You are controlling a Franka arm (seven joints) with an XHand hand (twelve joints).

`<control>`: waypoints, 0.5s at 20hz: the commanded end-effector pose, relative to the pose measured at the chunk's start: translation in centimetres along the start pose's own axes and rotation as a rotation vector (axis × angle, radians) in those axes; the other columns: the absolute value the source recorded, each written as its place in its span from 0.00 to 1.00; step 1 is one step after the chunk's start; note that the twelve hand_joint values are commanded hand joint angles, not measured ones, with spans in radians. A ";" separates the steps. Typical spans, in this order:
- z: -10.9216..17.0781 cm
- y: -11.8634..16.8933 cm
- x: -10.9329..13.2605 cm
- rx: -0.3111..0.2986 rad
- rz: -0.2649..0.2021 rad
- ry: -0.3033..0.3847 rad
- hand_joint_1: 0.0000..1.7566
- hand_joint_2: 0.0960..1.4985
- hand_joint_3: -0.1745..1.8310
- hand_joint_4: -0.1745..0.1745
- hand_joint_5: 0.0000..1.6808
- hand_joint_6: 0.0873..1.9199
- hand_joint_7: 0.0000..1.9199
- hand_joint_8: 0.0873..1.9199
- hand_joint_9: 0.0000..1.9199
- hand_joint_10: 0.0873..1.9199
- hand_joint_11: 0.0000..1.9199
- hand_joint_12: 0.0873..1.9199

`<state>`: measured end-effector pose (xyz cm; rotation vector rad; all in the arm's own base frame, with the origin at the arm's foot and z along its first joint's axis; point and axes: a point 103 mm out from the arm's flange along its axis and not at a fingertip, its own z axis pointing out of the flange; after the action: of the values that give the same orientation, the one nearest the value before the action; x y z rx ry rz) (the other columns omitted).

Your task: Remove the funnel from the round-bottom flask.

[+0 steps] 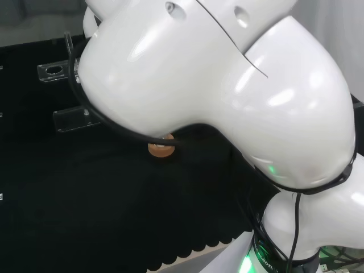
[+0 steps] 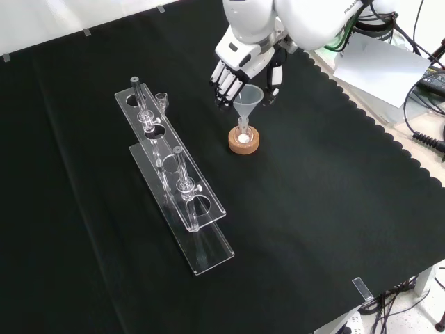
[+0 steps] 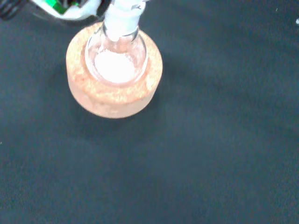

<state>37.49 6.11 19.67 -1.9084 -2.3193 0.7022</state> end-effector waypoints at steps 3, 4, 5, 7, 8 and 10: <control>-2.6 -0.6 -1.6 0.000 0.007 -0.031 0.51 0.45 0.41 0.44 0.36 0.36 0.23 0.29 0.42 0.20 0.30 0.68; -2.9 -0.7 -1.7 0.011 0.005 -0.033 0.51 0.45 0.41 0.44 0.37 0.36 0.23 0.29 0.42 0.20 0.30 0.68; -3.2 -0.8 -1.8 0.023 0.004 -0.035 0.51 0.45 0.41 0.45 0.37 0.37 0.23 0.29 0.43 0.20 0.30 0.67; -3.6 -0.9 -1.9 0.056 0.000 -0.038 0.50 0.45 0.41 0.45 0.38 0.37 0.23 0.29 0.43 0.20 0.29 0.67; -3.8 -1.0 -1.9 0.069 -0.001 -0.039 0.50 0.45 0.41 0.45 0.38 0.37 0.23 0.30 0.43 0.20 0.29 0.67; -4.3 -1.2 -2.0 0.092 -0.004 -0.040 0.50 0.45 0.41 0.45 0.38 0.38 0.23 0.30 0.42 0.20 0.29 0.68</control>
<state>38.21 5.56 23.11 -1.9022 -2.3108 0.7640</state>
